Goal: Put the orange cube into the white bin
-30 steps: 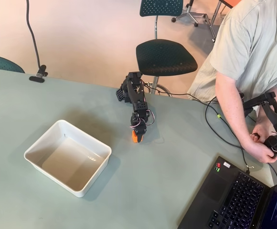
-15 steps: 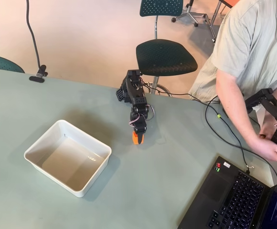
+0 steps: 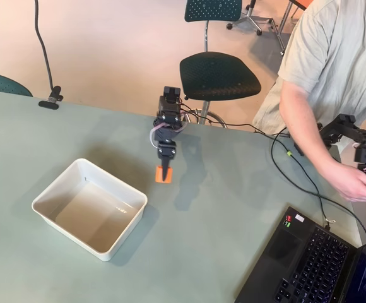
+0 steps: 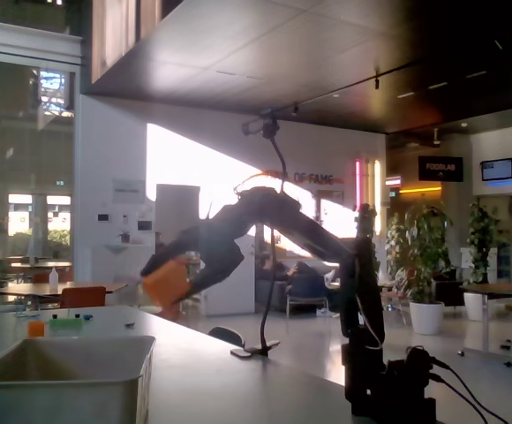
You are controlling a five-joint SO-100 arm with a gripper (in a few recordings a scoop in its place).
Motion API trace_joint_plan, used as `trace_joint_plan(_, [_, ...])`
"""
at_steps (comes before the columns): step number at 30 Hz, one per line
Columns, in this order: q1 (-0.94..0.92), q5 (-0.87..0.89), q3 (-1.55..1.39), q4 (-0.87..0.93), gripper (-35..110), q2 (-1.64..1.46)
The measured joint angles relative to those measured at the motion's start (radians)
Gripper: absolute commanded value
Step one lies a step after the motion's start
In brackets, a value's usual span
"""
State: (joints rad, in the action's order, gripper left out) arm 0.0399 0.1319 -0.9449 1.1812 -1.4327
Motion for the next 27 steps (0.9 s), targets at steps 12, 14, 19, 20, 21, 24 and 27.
trace_joint_plan(12, [-0.244,0.000,0.021,-0.454,25,0.275])
trace_joint_plan(14, [-0.264,0.000,0.021,-0.541,25,0.311])
trace_joint_plan(19, [-0.324,0.000,0.021,-0.690,25,0.391])
trace_joint_plan(20, [-0.325,0.002,0.021,-0.710,26,0.407])
trace_joint_plan(21, [-0.325,0.000,0.021,-0.724,26,0.422])
trace_joint_plan(24, [-0.331,0.003,0.021,-0.739,26,0.477])
trace_joint_plan(27, [-0.345,0.003,0.021,-0.742,30,0.477])
